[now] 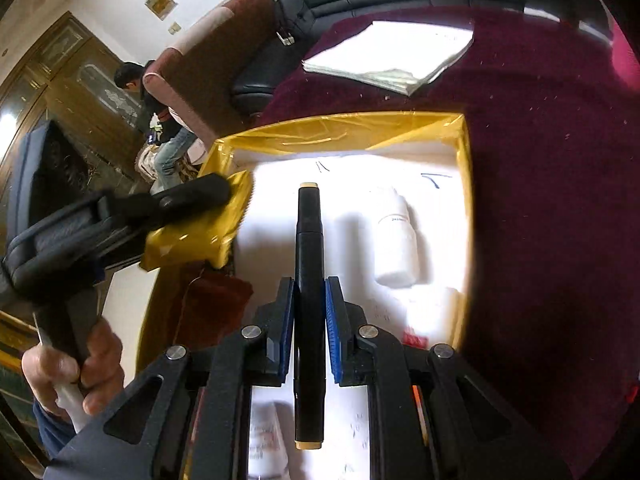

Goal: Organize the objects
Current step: 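Carry the cracker packet and marker into the tray and open both tools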

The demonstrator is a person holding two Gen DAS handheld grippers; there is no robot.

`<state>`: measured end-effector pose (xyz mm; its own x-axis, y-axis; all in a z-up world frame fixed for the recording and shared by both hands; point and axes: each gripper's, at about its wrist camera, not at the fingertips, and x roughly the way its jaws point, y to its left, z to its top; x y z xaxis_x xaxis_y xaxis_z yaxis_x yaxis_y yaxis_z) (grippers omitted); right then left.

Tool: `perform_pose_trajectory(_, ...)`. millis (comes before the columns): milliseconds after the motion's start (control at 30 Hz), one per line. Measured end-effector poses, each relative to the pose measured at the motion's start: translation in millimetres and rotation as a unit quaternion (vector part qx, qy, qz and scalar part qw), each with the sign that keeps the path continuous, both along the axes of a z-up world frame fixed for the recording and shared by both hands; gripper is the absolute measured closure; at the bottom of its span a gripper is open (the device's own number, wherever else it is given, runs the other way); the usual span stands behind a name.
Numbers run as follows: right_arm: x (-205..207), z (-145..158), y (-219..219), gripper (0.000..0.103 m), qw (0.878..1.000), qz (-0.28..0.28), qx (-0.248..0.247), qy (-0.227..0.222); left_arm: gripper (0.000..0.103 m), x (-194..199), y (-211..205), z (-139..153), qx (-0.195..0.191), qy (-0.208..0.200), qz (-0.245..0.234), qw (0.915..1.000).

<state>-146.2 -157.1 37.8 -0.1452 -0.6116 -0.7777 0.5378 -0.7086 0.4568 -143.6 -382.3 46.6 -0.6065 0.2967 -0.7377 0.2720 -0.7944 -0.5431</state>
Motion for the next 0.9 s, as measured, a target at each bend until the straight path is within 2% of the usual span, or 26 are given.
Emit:
perform_pose_trajectory(267, 2, -13, -18, 0.091, 1.0, 0.003, 0.023, 0.003, 0.061, -10, 0, 0, -0.01, 0.0, -0.004, 0.9999)
perform_pose_trajectory(533, 9, -6, -15, 0.09, 0.999, 0.011, 0.036, 0.029, 0.061, 0, 8, 6, -0.015, 0.017, -0.017, 0.9996)
perform_pose_trajectory(767, 14, 8, 11, 0.09, 1.0, 0.012, 0.005, 0.019, 0.06, 19, 13, 24, -0.013, 0.035, -0.018, 0.9991)
perform_pose_trajectory(900, 25, 23, 45, 0.09, 1.0, 0.008, -0.023, 0.016, 0.056, 39, 37, 40, -0.027, 0.053, -0.051, 0.9969)
